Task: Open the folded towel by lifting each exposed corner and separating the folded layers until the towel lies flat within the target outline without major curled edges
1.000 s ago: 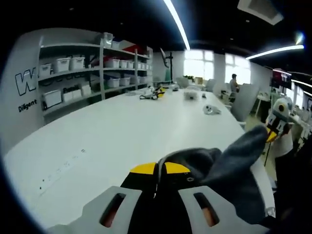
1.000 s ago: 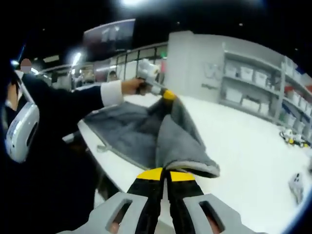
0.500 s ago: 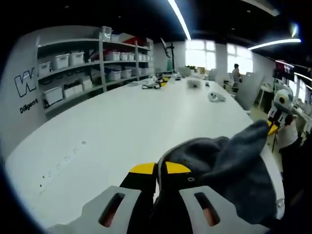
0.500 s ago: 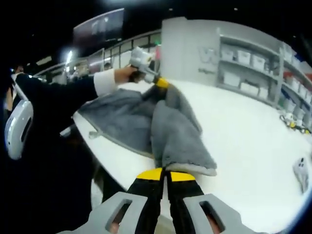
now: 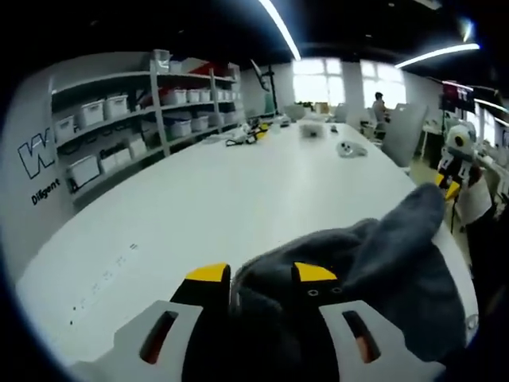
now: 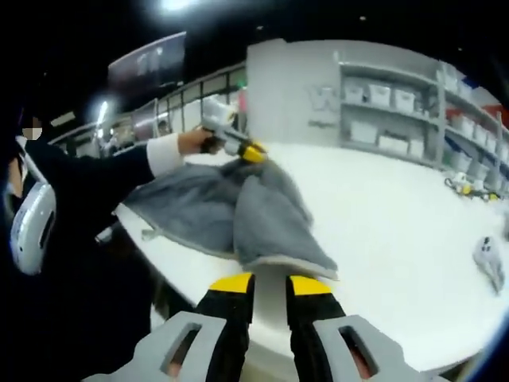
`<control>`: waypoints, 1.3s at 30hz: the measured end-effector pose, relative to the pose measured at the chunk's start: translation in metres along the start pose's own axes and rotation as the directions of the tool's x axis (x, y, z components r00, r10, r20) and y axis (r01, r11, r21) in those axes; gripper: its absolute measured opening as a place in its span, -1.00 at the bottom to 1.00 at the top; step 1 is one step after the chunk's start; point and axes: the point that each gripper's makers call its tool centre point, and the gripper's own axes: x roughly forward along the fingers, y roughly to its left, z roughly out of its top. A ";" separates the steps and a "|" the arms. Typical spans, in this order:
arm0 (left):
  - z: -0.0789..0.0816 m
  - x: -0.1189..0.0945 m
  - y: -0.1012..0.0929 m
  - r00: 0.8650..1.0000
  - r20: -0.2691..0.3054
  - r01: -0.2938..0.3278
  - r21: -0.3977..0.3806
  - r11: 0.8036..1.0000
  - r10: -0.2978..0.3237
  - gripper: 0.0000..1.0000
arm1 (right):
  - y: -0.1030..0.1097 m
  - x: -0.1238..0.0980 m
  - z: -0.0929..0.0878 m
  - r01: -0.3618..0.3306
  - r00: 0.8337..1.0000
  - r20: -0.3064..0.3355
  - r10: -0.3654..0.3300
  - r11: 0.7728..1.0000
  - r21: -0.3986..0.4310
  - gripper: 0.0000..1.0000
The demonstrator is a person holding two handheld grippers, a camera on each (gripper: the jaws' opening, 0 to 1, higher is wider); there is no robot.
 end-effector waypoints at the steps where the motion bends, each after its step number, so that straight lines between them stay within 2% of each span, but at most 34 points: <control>1: 0.002 0.001 -0.001 1.000 0.003 0.002 0.006 1.000 -0.002 -0.36 | -0.001 -0.001 0.000 0.006 1.000 0.004 -0.006 1.000 0.016 -0.66; 6: 0.015 0.012 -0.012 0.999 0.011 0.034 0.063 0.997 -0.035 -0.27 | -0.007 -0.007 0.003 0.014 0.999 0.039 -0.015 0.999 0.039 -0.51; 9: 0.019 0.020 -0.019 0.998 0.005 0.059 0.090 0.994 -0.059 -0.20 | -0.008 -0.009 0.006 0.027 0.998 0.054 -0.028 1.000 0.012 -0.43; 16: 0.021 0.038 -0.033 0.993 -0.021 0.114 0.152 0.982 -0.112 -0.08 | -0.023 -0.012 0.010 0.075 0.994 0.078 -0.076 0.997 0.017 -0.41; 17: 0.020 0.041 -0.035 0.992 -0.033 0.126 0.162 0.979 -0.122 -0.07 | -0.024 -0.012 0.010 0.080 0.993 0.084 -0.080 0.997 0.002 -0.41; 20: 0.019 0.046 -0.037 0.989 -0.050 0.144 0.176 0.974 -0.137 -0.04 | -0.026 -0.011 0.010 0.110 0.990 0.102 -0.095 0.983 -0.147 -0.46; 24: 0.021 0.051 -0.039 0.986 -0.057 0.162 0.189 0.968 -0.154 -0.01 | -0.025 -0.009 0.010 0.112 0.990 0.110 -0.089 0.966 -0.231 -0.48; 32: 0.014 0.066 -0.043 0.981 -0.102 0.186 0.239 0.953 -0.166 0.03 | -0.025 -0.004 0.010 0.118 0.991 0.101 -0.092 0.949 -0.291 -0.51; 39: 0.005 0.080 -0.043 0.971 -0.158 0.217 0.287 0.933 -0.178 -0.07 | -0.028 0.001 0.009 0.124 0.991 0.096 -0.094 0.916 -0.381 -0.58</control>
